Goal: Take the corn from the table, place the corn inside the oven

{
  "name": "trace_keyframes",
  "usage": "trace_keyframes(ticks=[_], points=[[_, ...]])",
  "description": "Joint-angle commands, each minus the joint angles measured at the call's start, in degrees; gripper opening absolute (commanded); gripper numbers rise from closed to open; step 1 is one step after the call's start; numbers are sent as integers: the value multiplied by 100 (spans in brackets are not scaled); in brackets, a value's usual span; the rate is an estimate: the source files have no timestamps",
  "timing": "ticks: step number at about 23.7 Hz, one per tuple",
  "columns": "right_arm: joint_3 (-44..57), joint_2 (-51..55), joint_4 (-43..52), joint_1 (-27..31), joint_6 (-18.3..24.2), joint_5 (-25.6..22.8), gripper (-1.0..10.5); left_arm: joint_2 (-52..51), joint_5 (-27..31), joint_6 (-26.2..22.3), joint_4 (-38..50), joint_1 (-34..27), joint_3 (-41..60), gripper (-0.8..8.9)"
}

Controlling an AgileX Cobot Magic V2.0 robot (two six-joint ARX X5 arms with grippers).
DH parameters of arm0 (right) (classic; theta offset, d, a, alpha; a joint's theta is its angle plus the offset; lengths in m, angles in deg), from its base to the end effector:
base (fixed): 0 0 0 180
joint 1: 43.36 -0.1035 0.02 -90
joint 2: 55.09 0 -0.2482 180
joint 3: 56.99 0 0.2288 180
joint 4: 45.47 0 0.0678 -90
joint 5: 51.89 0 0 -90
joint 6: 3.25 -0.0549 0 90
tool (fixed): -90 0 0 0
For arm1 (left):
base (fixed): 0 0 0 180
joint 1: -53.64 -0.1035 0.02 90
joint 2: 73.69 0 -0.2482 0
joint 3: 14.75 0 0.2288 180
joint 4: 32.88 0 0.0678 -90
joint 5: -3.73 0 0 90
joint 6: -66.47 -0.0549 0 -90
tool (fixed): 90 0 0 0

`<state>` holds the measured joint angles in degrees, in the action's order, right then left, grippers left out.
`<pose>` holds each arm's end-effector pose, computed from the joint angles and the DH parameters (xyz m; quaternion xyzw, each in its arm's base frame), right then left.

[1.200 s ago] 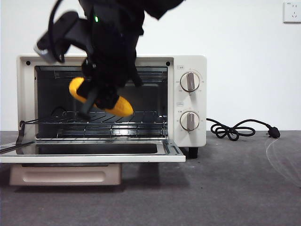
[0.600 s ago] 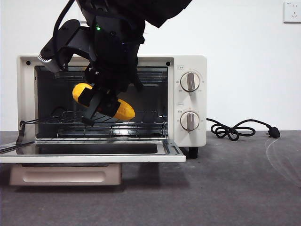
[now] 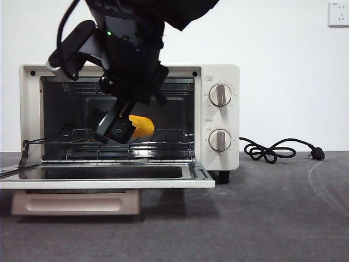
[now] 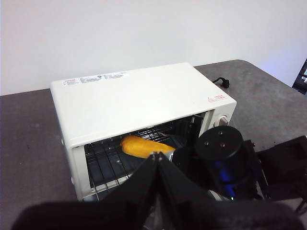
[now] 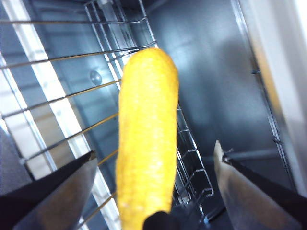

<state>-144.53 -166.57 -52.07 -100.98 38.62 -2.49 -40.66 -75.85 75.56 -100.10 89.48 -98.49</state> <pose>0.2520 0.3307 0.1860 -0.5269 0.1100 0.1949 0.8200 0.0655 -0.0350 0.3813 -0.0203 0.1489 -0.2066 0.9668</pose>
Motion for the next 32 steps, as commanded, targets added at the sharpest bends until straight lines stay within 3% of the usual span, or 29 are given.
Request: trace_keyframes(ticks=[1,8,12,15,19,28,32], points=[[-15,105,44,-157,-295,-48,409,-13,26,-31,24,7,42,-5],[-15,575,-197,-511,-678,-450,406,-13,33,-33,24,7,42,-5],[-15,938,-973,-695,-1569,-494,405,-7,74,-35,28,7,42,-5],[-15,1239,-1709,-848,-2234,-428,405,39,426,-68,28,7,42,-5],[-15,1696,-2529,-1034,-2704,-271,403,243,776,-256,35,7,42,-5],[-15,2948,-3521,-1222,-3012,291,142,1298,1130,-964,55,-9,42,-7],[-13,3539,-3934,-1202,-3027,367,47,1943,892,-1056,81,-173,42,-8]])
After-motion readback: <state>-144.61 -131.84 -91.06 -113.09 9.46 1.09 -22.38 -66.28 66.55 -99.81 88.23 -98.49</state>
